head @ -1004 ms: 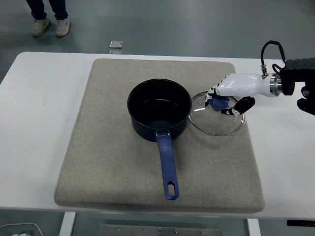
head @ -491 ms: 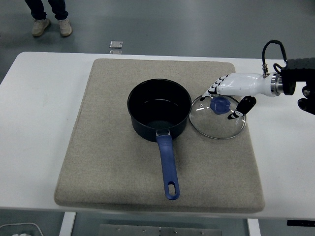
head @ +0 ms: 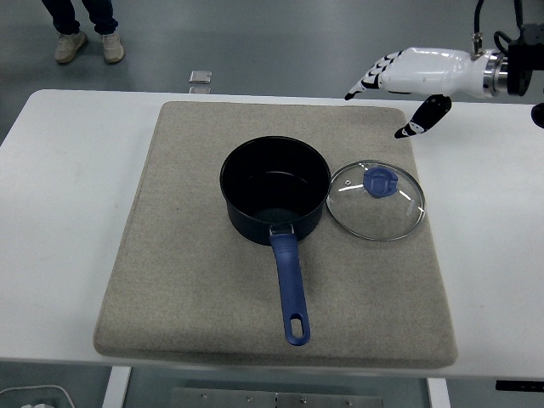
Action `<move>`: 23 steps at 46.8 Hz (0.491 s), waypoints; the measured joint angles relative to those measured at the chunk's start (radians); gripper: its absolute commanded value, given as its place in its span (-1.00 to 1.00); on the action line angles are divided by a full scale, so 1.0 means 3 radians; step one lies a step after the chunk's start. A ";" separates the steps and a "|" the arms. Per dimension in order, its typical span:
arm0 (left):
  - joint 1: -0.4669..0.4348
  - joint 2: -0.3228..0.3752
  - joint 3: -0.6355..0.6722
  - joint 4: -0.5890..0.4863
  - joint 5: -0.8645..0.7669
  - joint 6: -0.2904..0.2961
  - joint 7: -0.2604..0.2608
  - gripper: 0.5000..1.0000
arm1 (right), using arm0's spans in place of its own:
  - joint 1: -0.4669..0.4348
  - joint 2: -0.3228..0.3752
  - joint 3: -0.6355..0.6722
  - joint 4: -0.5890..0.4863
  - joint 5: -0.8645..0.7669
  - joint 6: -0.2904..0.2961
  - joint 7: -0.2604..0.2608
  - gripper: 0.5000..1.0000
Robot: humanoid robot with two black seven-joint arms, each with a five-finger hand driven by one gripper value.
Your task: Lift the pot lid and place it to the right of the pot.
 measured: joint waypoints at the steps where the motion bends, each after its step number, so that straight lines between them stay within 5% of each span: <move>1: 0.0000 0.0000 0.0000 0.0000 0.0000 0.0000 -0.0001 1.00 | -0.0007 0.0015 0.0122 -0.0002 0.0069 -0.0001 -0.0001 0.59; 13: -0.0001 0.0000 0.0000 0.0000 0.0000 0.0000 0.0000 1.00 | -0.0191 0.0158 0.1212 -0.0164 0.1203 -0.0135 -0.0001 0.59; 23: 0.0000 0.0000 0.0000 0.0000 0.0000 0.0000 0.0000 1.00 | -0.0221 0.0312 0.1472 -0.0553 0.2477 -0.0238 -0.0028 0.59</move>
